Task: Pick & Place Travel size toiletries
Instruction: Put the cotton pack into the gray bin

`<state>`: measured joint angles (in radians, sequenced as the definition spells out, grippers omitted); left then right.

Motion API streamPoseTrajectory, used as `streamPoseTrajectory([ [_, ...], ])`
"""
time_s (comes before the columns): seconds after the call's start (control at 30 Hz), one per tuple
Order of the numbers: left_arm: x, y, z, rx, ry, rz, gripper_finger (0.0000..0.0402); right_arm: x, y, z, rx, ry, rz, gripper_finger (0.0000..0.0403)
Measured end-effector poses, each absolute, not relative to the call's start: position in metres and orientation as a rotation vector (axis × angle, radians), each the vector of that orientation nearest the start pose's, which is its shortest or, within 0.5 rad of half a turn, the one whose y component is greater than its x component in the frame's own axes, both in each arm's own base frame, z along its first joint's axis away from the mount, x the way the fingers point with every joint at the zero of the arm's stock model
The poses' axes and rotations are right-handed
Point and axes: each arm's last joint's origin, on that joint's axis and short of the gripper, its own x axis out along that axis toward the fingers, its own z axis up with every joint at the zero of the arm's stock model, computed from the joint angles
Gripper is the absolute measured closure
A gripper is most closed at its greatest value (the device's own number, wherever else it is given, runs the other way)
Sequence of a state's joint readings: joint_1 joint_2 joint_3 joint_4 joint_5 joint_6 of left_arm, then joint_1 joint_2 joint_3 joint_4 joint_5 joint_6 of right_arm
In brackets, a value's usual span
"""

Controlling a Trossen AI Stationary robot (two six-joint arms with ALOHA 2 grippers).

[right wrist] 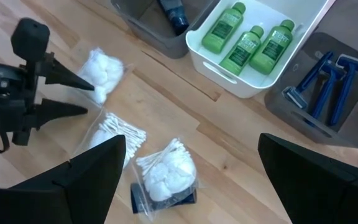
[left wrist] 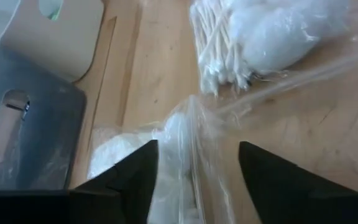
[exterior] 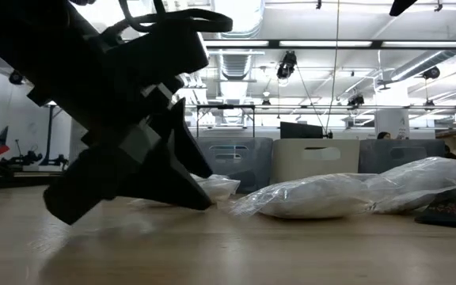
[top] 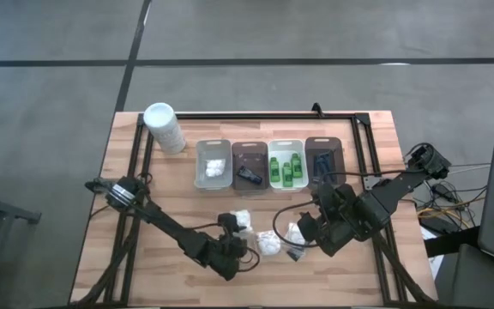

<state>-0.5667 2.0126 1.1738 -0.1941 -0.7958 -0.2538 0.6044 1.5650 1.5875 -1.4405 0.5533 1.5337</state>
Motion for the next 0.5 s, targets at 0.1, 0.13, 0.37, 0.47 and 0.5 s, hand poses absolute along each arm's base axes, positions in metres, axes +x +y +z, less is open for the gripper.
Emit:
streamPoseTrajectory([
  [0.1, 0.338, -0.188, 0.124, 0.426, 0.763, 0.324, 0.0221, 0.235, 0.145, 0.341, 0.583, 0.887, -0.781, 0.0039],
  [0.13, 0.338, -0.187, 0.124, 0.425, 0.765, 0.328, 0.0239, 0.235, 0.144, 0.342, 0.584, 0.888, -0.781, 0.0039],
  [0.37, 0.345, -0.18, 0.129, 0.404, 0.782, 0.339, 0.0358, 0.235, 0.144, 0.341, 0.583, 0.89, -0.782, 0.0039],
  [0.47, 0.35, -0.185, 0.14, 0.371, 0.792, 0.317, 0.0393, 0.235, 0.145, 0.341, 0.585, 0.91, -0.775, 0.0039],
  [0.5, 0.351, -0.186, 0.146, 0.358, 0.797, 0.318, 0.0394, 0.235, 0.145, 0.341, 0.581, 0.916, -0.771, 0.0039],
])
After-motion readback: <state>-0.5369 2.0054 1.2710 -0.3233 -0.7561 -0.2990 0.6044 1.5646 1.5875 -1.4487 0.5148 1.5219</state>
